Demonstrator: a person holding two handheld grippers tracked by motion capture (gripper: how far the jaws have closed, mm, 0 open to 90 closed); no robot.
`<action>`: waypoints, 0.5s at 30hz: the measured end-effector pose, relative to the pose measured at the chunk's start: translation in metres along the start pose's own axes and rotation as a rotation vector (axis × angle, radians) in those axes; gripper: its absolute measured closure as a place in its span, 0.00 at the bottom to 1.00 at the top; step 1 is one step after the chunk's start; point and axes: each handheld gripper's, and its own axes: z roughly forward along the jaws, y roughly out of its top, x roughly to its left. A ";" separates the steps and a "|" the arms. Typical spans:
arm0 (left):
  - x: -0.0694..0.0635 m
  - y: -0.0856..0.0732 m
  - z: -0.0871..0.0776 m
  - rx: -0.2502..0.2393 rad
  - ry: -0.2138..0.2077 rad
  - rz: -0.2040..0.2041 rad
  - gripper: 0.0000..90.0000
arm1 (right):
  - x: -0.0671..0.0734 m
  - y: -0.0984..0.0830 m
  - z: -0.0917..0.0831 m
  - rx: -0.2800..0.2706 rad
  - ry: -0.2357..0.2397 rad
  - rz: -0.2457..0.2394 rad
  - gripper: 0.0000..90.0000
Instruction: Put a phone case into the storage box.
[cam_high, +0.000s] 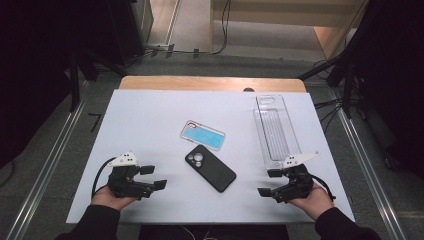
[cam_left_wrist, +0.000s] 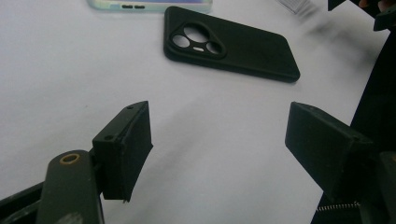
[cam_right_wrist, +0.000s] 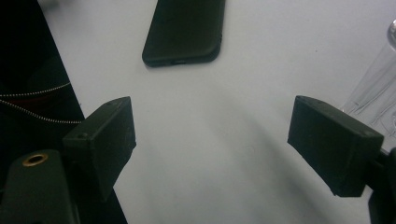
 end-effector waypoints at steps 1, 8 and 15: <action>0.000 0.000 0.000 0.000 0.000 0.002 0.26 | 0.000 0.000 0.000 -0.003 -0.001 0.002 0.15; 0.002 0.003 0.000 -0.002 -0.008 0.007 0.26 | -0.002 0.001 -0.001 -0.014 -0.016 0.012 0.15; 0.001 0.003 0.001 -0.002 -0.003 0.011 0.26 | -0.001 0.002 -0.002 -0.017 -0.010 0.013 0.15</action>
